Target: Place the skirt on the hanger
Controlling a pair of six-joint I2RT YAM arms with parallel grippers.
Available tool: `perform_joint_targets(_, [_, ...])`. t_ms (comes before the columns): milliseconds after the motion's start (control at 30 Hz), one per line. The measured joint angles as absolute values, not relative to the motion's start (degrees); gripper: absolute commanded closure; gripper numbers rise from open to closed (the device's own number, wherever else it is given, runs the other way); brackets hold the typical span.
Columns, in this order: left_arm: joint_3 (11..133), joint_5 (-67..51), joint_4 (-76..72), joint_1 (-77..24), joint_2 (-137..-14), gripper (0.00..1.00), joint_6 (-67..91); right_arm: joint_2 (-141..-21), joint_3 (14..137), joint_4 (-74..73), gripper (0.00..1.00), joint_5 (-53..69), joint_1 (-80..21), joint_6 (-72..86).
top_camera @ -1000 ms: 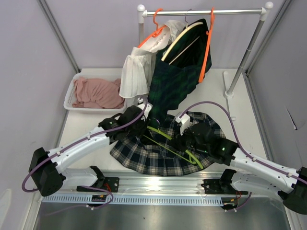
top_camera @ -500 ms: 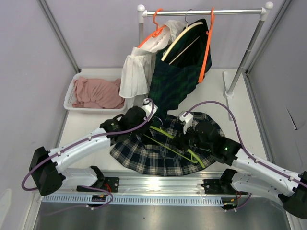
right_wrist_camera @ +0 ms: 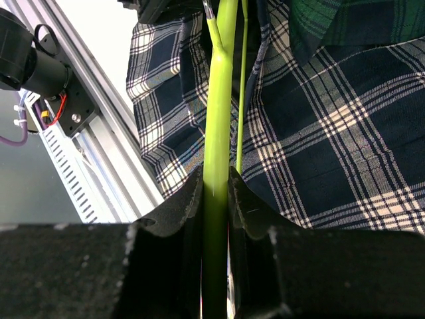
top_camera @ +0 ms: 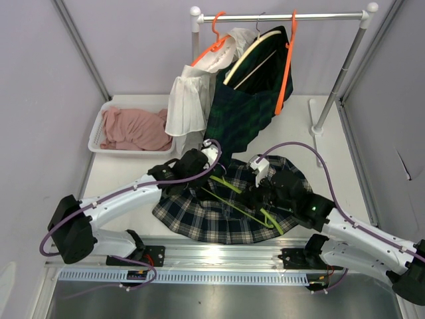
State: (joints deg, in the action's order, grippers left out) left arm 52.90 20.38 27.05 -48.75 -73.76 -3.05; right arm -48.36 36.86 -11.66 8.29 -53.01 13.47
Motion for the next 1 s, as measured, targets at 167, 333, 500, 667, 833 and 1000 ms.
perform_joint_targets(167, [52.47,20.84,25.08,-48.75,-74.32,0.43,-2.98,-47.05,36.75,-11.79,1.0,8.05,-52.75,13.5])
perform_joint_targets(333, [49.93,20.86,21.15,-48.82,-73.45,0.58,-2.33,-46.59,36.71,-11.79,1.0,7.99,-52.64,13.58])
perform_joint_targets(500, [48.71,21.56,18.13,-48.86,-72.34,0.73,-0.97,-45.47,36.64,-12.14,1.0,7.94,-52.58,14.11])
perform_joint_targets(667, [47.07,22.72,16.27,-48.84,-69.23,0.96,1.58,-44.27,36.64,-12.71,1.0,7.92,-52.49,14.33])
perform_joint_targets(833, [46.06,22.24,16.01,-48.86,-66.08,1.0,4.99,-44.25,36.64,-12.27,1.0,8.03,-52.49,14.35])
perform_joint_targets(1000, [46.33,21.93,18.87,-49.01,-64.82,1.0,9.87,-45.82,36.67,-11.51,1.0,8.56,-52.56,14.31])
